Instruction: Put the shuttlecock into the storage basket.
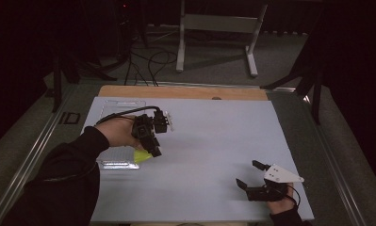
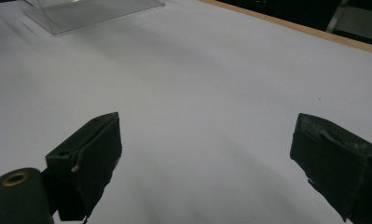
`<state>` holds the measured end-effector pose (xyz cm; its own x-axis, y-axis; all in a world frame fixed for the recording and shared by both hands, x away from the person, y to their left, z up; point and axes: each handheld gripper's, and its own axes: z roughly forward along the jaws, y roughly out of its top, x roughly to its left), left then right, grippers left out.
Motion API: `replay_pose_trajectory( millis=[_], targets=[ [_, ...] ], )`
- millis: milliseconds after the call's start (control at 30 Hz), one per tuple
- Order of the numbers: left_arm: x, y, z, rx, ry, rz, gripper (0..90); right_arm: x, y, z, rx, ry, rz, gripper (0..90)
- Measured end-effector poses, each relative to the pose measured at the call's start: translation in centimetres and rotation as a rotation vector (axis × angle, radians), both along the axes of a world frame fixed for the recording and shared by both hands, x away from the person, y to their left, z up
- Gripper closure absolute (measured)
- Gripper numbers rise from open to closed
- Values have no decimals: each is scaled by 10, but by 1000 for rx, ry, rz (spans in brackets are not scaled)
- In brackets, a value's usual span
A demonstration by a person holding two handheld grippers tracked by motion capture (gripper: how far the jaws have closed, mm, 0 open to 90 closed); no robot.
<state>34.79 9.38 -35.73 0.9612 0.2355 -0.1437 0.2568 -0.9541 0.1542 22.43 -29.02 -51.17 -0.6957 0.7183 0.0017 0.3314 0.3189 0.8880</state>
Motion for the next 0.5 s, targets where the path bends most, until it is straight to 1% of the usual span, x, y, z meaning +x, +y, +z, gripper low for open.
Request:
replay_pose_trajectory(
  millis=[67, 167, 300, 367, 433, 467, 500],
  targets=[
    [2, 6, 2, -5, -8, 10, 656, 0, 0, 0, 0, 1, 1, 91],
    [4, 16, 3, -10, -7, 19, 656, 0, 0, 0, 0, 3, 2, 91],
    [6, 30, 3, -7, -2, 26, 656, 0, 0, -1, 1, 3, 2, 91],
    [6, 38, 4, -15, -3, 27, 656, 0, 0, -1, 2, 5, 2, 91],
    [7, 46, 4, -14, -8, 21, 655, 0, 1, -1, -2, 6, 1, 91],
    [7, 49, 4, -12, -7, 26, 656, 1, 1, -1, -1, 7, 0, 91],
    [7, 52, 4, -5, -15, 32, 655, 1, 0, -1, 0, 9, 0, 91]
  ],
)
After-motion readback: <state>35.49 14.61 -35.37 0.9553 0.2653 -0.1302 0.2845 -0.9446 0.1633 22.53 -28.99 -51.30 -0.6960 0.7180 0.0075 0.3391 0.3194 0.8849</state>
